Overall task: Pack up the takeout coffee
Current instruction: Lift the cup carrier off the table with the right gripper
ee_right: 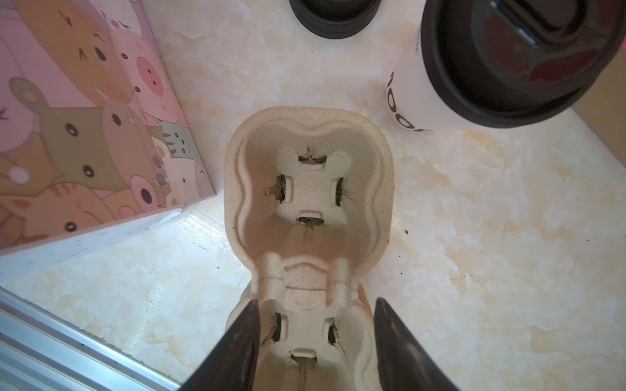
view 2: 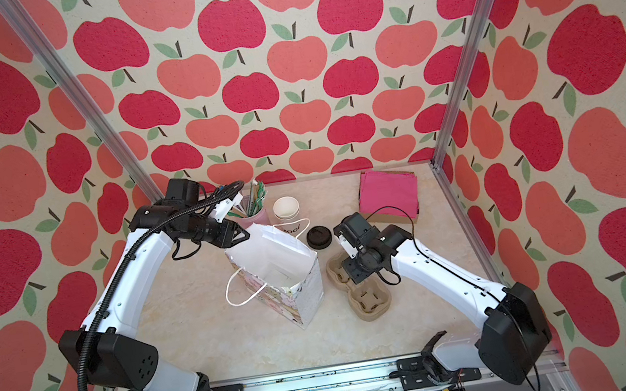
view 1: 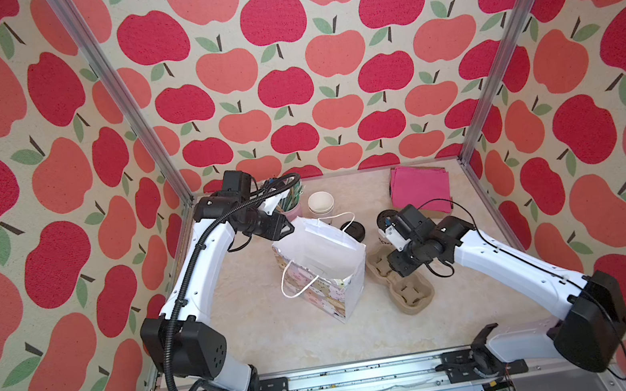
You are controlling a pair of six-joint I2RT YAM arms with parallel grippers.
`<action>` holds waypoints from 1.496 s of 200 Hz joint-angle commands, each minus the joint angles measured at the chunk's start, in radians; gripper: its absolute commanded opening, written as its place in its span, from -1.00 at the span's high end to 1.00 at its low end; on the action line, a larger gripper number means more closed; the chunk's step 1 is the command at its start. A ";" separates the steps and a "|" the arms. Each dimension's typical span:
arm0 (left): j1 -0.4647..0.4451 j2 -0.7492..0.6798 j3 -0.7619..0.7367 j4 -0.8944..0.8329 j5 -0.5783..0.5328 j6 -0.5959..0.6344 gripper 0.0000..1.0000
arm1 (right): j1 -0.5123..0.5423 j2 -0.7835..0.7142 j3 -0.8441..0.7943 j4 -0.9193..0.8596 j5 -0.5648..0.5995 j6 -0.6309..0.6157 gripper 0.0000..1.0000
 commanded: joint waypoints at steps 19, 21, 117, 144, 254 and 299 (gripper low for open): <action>-0.010 -0.025 0.014 0.047 -0.051 -0.026 0.17 | 0.007 0.029 -0.047 -0.028 0.000 0.026 -0.01; -0.010 -0.027 0.013 0.050 -0.052 -0.026 0.17 | 0.007 0.031 -0.049 -0.028 0.000 0.026 -0.01; -0.013 -0.070 -0.041 0.127 -0.057 -0.097 0.03 | 0.012 0.111 -0.066 0.009 -0.042 0.045 0.17; -0.014 -0.073 -0.048 0.133 -0.057 -0.103 0.02 | 0.013 0.119 -0.074 0.015 -0.053 0.053 0.19; -0.016 -0.082 -0.071 0.150 -0.060 -0.113 0.02 | 0.013 0.145 -0.080 0.021 -0.060 0.081 0.50; -0.016 -0.094 -0.083 0.160 -0.064 -0.113 0.04 | 0.012 0.084 -0.069 0.028 -0.056 0.081 0.55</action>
